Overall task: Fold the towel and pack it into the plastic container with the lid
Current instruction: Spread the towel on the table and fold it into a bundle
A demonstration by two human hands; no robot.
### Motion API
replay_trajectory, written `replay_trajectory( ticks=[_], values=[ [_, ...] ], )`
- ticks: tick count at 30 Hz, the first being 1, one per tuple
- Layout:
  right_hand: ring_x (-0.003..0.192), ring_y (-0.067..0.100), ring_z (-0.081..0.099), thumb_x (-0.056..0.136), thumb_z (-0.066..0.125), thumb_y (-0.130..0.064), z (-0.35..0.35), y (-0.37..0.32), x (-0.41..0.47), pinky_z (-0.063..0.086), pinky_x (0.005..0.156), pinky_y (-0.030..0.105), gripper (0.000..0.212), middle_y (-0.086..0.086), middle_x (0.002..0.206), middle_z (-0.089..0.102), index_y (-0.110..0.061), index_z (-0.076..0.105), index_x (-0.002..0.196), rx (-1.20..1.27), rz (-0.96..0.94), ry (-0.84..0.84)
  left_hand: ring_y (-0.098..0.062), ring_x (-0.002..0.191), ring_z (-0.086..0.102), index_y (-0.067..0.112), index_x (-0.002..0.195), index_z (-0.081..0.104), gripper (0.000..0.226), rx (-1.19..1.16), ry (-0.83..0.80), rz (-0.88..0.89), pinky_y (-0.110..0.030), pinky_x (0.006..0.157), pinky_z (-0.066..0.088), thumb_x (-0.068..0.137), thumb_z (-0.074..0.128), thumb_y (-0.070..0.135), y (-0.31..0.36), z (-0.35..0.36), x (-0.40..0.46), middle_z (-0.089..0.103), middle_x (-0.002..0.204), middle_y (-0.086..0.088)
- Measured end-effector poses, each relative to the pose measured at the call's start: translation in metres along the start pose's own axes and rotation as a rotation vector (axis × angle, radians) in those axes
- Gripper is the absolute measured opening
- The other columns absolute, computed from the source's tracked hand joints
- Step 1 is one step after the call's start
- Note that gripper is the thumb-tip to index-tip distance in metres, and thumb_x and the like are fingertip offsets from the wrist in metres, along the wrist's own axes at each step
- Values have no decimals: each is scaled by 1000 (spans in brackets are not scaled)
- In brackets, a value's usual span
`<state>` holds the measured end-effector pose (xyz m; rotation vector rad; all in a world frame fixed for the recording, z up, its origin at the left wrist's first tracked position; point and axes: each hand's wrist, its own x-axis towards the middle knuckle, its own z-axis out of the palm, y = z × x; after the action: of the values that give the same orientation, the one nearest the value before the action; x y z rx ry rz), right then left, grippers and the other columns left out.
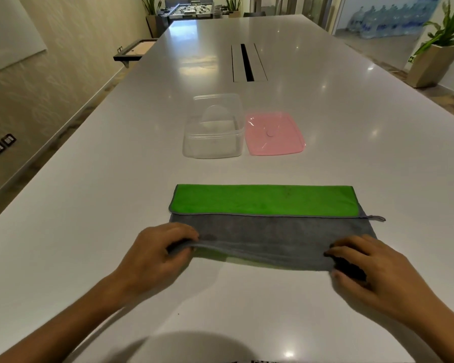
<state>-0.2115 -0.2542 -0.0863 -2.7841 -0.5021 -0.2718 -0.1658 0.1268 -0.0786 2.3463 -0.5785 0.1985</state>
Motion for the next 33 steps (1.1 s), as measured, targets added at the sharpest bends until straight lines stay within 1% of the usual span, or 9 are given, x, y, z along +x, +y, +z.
replay_trajectory(
  ticks=[3, 6, 9, 12, 15, 23, 28, 31, 33],
  values=[
    [83, 12, 60, 73, 62, -53, 6, -7, 6, 49, 62, 29, 37, -12, 96, 63, -28, 69, 98, -49, -10, -10, -6, 70, 68, 28, 81, 73, 15, -141, 56, -132, -24, 63, 52, 72, 61, 30, 5, -5, 9, 72, 76, 14],
    [79, 19, 63, 76, 56, -41, 11, -12, 14, 48, 61, 29, 29, -9, 92, 65, -24, 70, 96, -64, -25, 21, -5, 68, 67, 27, 77, 75, 11, -194, 87, -207, -16, 62, 50, 73, 66, 21, 5, -5, 15, 72, 73, 13],
    [75, 23, 64, 77, 50, -36, 6, -12, 20, 46, 59, 29, 29, -6, 88, 67, -21, 71, 92, -97, -36, 54, -8, 70, 68, 23, 76, 77, 14, -322, 106, -336, -18, 66, 53, 77, 75, 9, 2, -7, 23, 74, 74, 2],
    [80, 20, 62, 76, 53, -52, 1, -14, 26, 46, 64, 29, 37, -6, 93, 66, -24, 69, 95, -119, -38, 30, -12, 72, 67, 15, 77, 76, 11, -406, 123, -415, -17, 66, 52, 79, 72, 5, 1, -12, 33, 74, 75, -5],
    [89, 22, 60, 73, 58, -60, 11, -30, 37, 49, 73, 34, 48, -3, 102, 65, -24, 65, 103, -146, -65, -2, -10, 70, 65, 15, 74, 76, 12, -420, 115, -366, -18, 65, 50, 81, 72, 7, 8, -13, 42, 73, 73, -5],
    [90, 24, 59, 69, 61, -44, 31, -58, 51, 44, 79, 37, 44, -1, 104, 65, -21, 65, 106, -191, -55, 51, -4, 66, 62, 14, 75, 74, 11, -430, 149, -295, -13, 61, 47, 83, 69, 9, 19, -15, 48, 69, 66, 6],
    [88, 26, 61, 66, 66, -25, 26, -51, 39, 44, 81, 38, 39, 1, 102, 66, -19, 65, 104, -221, 26, 91, -9, 71, 63, 11, 78, 75, 8, -462, 146, -313, -18, 66, 49, 83, 69, 8, 11, -21, 38, 70, 74, -5],
    [83, 25, 62, 69, 71, -19, 14, -37, 21, 46, 75, 35, 30, 0, 98, 67, -21, 69, 99, -186, 79, 135, -13, 76, 65, 13, 77, 75, 7, -507, 85, -355, -21, 70, 51, 80, 72, 8, 2, -24, 27, 72, 80, -12],
    [77, 31, 63, 65, 79, -11, 2, -23, 8, 48, 66, 35, 33, 5, 97, 69, -17, 72, 97, -173, 79, 147, -14, 76, 64, 13, 79, 76, 4, -513, 11, -390, -23, 72, 49, 75, 75, 15, -5, -27, 21, 72, 80, -11]
  ],
)
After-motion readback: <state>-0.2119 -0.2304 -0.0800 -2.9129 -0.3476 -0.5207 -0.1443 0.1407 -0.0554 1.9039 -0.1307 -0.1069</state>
